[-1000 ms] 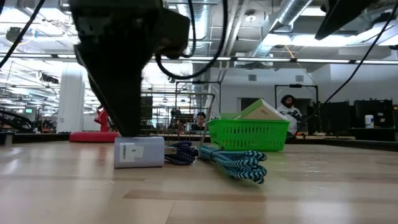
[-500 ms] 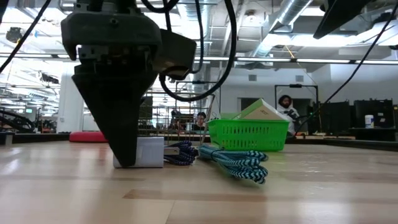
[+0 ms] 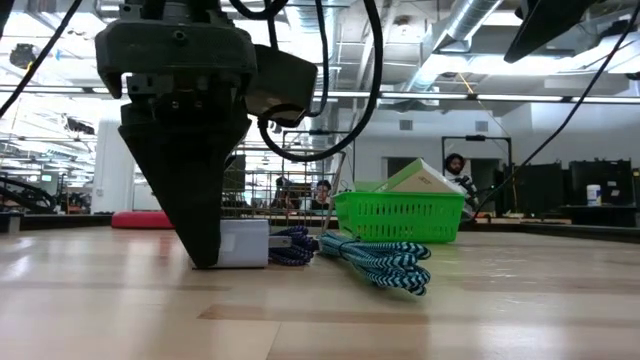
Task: Pick and place items into bin
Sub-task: Put the purple charger adapter into the orange bin
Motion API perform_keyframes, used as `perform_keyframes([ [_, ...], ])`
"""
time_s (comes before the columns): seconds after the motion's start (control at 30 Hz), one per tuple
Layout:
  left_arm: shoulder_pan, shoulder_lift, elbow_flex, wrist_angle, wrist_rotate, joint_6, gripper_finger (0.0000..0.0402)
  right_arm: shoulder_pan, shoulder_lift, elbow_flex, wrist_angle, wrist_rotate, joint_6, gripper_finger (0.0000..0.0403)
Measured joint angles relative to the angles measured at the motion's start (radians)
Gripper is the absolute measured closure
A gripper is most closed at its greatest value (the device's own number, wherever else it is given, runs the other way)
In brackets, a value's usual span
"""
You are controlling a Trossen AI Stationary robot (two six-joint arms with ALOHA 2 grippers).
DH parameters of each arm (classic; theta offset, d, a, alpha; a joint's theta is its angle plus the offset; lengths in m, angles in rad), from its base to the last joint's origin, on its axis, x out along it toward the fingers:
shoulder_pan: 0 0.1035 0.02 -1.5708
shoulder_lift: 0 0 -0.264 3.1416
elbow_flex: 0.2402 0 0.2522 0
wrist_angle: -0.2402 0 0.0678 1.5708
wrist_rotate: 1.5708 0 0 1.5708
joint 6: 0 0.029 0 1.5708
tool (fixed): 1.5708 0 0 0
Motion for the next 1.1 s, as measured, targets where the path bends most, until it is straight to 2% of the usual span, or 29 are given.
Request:
perform_keyframes([
  [0.23,-0.019,0.004,0.03,0.011,0.023,-0.001,0.0219,0.0,0.0,0.0,0.006,0.0,0.015,0.0195],
  [0.37,-0.03,0.004,0.095,-0.029,-0.02,0.017,0.0219,0.0,0.0,0.0,0.021,0.0,0.047,0.0195],
  [0.63,-0.052,0.003,0.292,-0.3,-0.199,0.045,0.0219,0.0,0.0,0.0,0.092,-0.014,0.093,0.0195],
  [0.9,-0.073,0.002,0.501,-0.601,-0.448,0.043,0.0219,0.008,0.0,0.0,0.201,-0.022,0.204,0.0195],
  [1.1,-0.076,0.001,0.623,-0.691,-0.564,0.076,0.0219,0.009,0.0,0.0,0.407,-0.019,0.225,0.0195],
])
